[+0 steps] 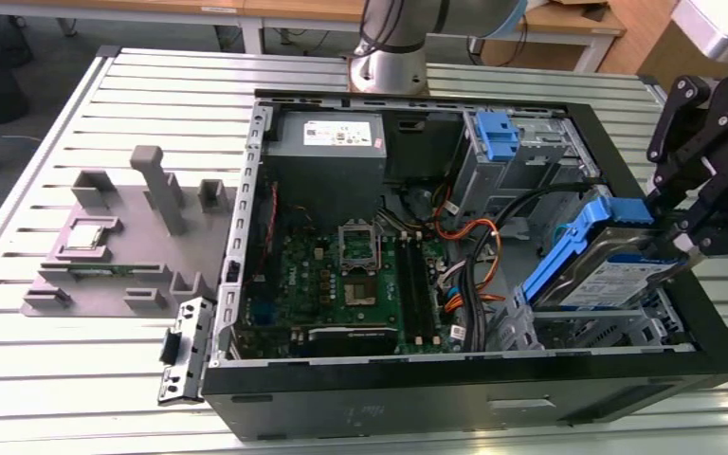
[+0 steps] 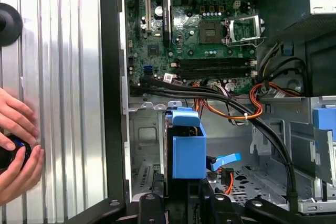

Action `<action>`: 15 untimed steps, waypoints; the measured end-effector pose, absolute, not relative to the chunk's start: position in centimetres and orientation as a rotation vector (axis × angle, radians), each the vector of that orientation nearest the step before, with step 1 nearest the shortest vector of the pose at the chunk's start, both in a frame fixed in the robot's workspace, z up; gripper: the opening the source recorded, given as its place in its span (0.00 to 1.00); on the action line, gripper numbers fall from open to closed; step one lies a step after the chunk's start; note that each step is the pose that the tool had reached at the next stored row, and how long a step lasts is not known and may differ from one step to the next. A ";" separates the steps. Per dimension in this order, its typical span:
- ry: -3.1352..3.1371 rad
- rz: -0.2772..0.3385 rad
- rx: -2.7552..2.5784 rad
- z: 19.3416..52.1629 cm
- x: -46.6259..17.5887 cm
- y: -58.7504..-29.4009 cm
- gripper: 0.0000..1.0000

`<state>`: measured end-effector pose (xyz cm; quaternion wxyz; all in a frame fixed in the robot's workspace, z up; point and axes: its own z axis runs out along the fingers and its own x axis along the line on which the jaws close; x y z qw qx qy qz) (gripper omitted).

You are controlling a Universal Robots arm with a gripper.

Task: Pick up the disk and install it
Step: 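Insert the disk into the insertion slot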

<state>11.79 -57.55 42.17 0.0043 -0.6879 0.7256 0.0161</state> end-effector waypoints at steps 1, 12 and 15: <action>2.273 0.050 -2.155 42.0 11.8 -57.5 0.35; 2.272 0.048 -2.154 40.0 11.8 -57.5 0.35; 2.272 0.047 -2.154 39.7 11.8 -57.5 0.35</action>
